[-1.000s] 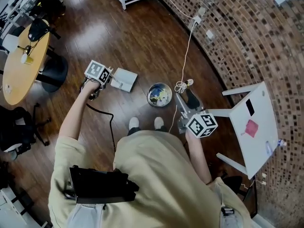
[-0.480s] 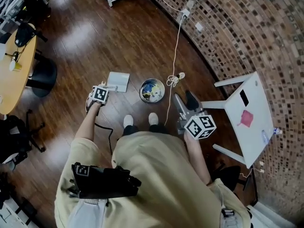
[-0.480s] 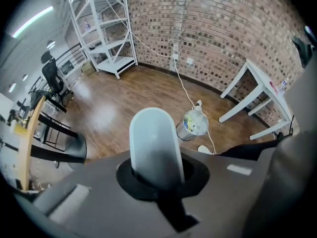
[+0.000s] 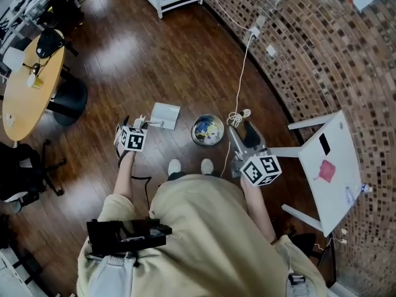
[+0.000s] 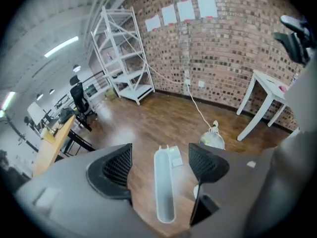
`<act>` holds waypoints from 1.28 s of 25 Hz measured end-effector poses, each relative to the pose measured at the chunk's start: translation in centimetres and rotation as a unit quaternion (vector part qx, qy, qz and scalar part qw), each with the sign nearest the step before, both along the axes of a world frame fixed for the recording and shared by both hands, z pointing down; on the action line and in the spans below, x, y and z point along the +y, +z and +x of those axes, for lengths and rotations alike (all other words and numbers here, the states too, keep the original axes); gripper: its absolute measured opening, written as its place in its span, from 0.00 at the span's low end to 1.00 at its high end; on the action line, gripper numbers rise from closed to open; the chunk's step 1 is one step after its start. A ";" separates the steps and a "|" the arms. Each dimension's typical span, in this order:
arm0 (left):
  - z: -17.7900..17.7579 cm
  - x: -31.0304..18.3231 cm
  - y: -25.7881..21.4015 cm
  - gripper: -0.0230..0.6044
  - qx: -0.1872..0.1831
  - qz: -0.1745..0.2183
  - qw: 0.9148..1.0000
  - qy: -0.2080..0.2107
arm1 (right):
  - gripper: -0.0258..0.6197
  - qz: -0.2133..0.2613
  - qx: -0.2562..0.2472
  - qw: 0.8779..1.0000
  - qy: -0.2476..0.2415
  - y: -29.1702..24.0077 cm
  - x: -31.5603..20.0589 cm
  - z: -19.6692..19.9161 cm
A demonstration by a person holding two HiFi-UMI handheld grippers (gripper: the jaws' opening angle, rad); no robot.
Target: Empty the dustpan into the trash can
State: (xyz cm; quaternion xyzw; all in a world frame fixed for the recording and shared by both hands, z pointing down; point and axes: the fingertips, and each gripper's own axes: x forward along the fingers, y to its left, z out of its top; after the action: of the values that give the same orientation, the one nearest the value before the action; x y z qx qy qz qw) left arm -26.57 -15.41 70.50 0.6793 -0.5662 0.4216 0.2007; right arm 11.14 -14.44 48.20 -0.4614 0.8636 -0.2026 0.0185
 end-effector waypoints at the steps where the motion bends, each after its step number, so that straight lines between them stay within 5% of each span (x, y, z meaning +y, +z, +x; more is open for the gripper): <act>1: 0.1 -0.2 -2.2 0.61 0.024 0.031 0.999 -0.006 | 0.52 0.018 0.002 1.000 -0.004 -0.6 -0.3 -0.3; 3: 0.2 -0.7 -7.1 0.66 0.112 0.104 0.988 -0.035 | 0.58 0.074 0.003 0.997 -0.014 -2.6 -0.8 -1.1; 6: 0.8 -1.7 -15.1 0.76 0.206 0.215 0.952 -0.064 | 0.71 0.175 0.010 0.984 -0.023 -6.6 -1.5 -1.9; 10: 3.8 -2.7 -23.2 0.80 0.174 0.304 0.936 -0.022 | 0.73 0.225 0.045 0.973 -0.024 -9.8 -3.0 -2.6; 12: 6.0 -3.4 -26.1 0.80 0.158 0.332 0.930 0.000 | 0.54 0.239 0.060 0.969 -0.002 -11.0 -3.9 -2.3; 15: 9.3 -4.8 -28.9 0.79 0.146 0.359 0.921 0.029 | 0.46 0.238 0.077 0.968 0.034 -11.9 -5.1 -1.6; 21: 14.6 -5.5 -30.9 0.79 0.155 0.379 0.911 0.058 | 0.65 0.209 0.107 0.970 0.057 -11.0 -5.6 -0.1; 24: 16.3 -5.5 -30.4 0.70 0.161 0.374 0.911 0.070 | 0.67 0.195 0.106 0.973 0.065 -10.6 -5.7 0.5; 28: 17.2 -6.0 -29.9 0.69 0.162 0.366 0.913 0.077 | 0.67 0.189 0.105 0.974 0.072 -10.6 -5.7 1.2; 32: 17.4 -6.1 -30.7 0.69 0.161 0.385 0.906 0.069 | 0.67 0.192 0.103 0.972 0.091 -11.0 -5.4 2.3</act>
State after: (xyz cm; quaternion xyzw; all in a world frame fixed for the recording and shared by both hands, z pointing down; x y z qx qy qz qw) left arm -9.15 -21.50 39.84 0.7995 -0.5964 0.0686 -0.0180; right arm 13.44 -19.83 37.20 -0.5440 0.8381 0.0183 0.0361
